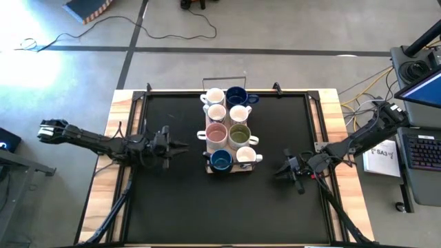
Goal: Place coffee mugs
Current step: Return to Home Position
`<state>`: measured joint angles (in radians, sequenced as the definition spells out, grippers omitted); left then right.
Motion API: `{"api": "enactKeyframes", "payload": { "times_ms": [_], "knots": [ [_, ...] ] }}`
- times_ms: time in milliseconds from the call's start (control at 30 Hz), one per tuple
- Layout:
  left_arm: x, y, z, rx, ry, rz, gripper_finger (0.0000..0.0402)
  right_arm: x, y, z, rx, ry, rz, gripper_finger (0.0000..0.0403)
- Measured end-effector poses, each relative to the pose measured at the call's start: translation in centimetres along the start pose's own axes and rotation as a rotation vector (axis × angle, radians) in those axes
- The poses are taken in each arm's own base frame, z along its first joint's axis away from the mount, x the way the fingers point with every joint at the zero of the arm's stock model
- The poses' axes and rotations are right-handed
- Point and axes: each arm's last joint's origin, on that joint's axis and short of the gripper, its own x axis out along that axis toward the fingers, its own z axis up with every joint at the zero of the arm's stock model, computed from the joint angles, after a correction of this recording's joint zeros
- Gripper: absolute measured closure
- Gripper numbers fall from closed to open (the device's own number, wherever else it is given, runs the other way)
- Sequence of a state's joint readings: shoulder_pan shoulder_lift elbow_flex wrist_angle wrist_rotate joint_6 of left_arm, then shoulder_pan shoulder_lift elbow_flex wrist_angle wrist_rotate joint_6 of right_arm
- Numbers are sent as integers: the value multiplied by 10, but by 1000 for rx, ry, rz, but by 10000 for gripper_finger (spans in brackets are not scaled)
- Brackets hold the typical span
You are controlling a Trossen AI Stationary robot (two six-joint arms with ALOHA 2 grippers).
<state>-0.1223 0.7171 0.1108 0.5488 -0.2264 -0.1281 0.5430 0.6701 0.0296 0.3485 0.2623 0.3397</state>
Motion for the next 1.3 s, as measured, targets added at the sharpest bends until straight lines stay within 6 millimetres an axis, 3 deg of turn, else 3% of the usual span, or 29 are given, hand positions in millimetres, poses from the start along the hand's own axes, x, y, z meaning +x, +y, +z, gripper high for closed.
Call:
{"api": "enactKeyframes", "payload": {
  "times_ms": [100,467,1033,1300],
  "knots": [
    [0,0,-2,-92,13,2,319,0,0,0,0,0,0,328],
    [-1,0,-1,-89,11,1,319,0,0,0,0,0,0,328],
    [-27,6,5,-100,-39,-7,319,0,0,0,0,0,0,328],
    [-39,12,0,-100,-49,83,319,0,0,0,0,0,0,328]
  ]
}}
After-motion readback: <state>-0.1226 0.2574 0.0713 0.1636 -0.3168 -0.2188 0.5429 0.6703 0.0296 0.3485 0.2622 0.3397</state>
